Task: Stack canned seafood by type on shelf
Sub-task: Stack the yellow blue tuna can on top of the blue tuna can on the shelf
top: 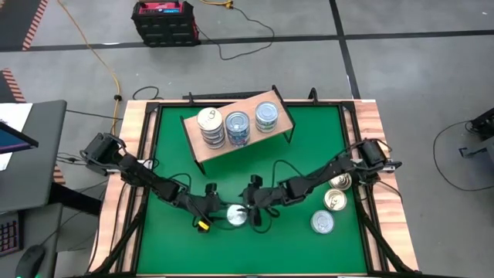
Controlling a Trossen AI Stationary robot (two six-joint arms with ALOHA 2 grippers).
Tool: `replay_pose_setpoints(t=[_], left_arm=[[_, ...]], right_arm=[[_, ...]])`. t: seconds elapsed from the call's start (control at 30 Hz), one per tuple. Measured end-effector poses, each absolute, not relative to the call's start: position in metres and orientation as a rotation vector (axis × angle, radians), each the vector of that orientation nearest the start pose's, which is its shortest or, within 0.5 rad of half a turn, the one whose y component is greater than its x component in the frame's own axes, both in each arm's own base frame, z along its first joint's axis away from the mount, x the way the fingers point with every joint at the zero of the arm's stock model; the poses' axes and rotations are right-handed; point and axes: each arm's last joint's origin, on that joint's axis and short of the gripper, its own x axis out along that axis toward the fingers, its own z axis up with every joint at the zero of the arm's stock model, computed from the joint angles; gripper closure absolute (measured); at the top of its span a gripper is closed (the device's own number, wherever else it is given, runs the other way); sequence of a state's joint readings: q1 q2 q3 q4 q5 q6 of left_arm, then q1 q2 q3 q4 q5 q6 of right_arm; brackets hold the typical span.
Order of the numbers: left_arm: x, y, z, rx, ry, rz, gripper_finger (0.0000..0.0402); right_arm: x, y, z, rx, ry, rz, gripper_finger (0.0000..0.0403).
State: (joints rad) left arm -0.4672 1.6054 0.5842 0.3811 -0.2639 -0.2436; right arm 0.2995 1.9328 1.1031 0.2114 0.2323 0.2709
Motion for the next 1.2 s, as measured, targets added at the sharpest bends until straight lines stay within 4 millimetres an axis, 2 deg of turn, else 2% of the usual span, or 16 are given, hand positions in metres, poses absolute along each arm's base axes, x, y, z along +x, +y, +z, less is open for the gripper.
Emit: replay_pose_setpoints(t=[0.13,0.33,0.4,0.47,0.63,0.83,1.03,1.2], left_arm=[[0.256,-0.125,0.131,-0.006,0.687,-0.13,0.0166],[0.258,-0.134,0.137,-0.047,0.673,-0.143,0.0166],[0.258,-0.136,0.139,-0.071,0.659,-0.137,0.0166],[0.258,-0.138,0.14,-0.09,0.65,-0.116,0.0166],[0.256,-0.141,0.14,-0.077,0.642,-0.101,0.0166],[0.255,-0.139,0.139,-0.095,0.653,-0.053,0.0166],[0.254,-0.139,0.137,-0.087,0.67,-0.051,0.0166],[0.252,-0.139,0.135,-0.087,0.706,-0.076,0.0166]], right_arm=[[0.376,0.107,0.16,0.126,0.685,-0.052,0.0127],[0.355,0.111,0.17,0.142,0.822,-0.083,0.0127],[0.351,0.114,0.17,0.136,0.854,-0.07,0.0127],[0.35,0.12,0.162,0.128,0.895,-0.047,0.0127],[0.358,0.131,0.132,0.133,0.91,0.009,0.0127],[0.374,0.137,0.118,0.133,0.781,0.054,0.0127],[0.386,0.14,0.129,0.106,0.663,0.065,0.0127],[0.399,0.143,0.153,0.058,0.566,0.054,0.0127]])
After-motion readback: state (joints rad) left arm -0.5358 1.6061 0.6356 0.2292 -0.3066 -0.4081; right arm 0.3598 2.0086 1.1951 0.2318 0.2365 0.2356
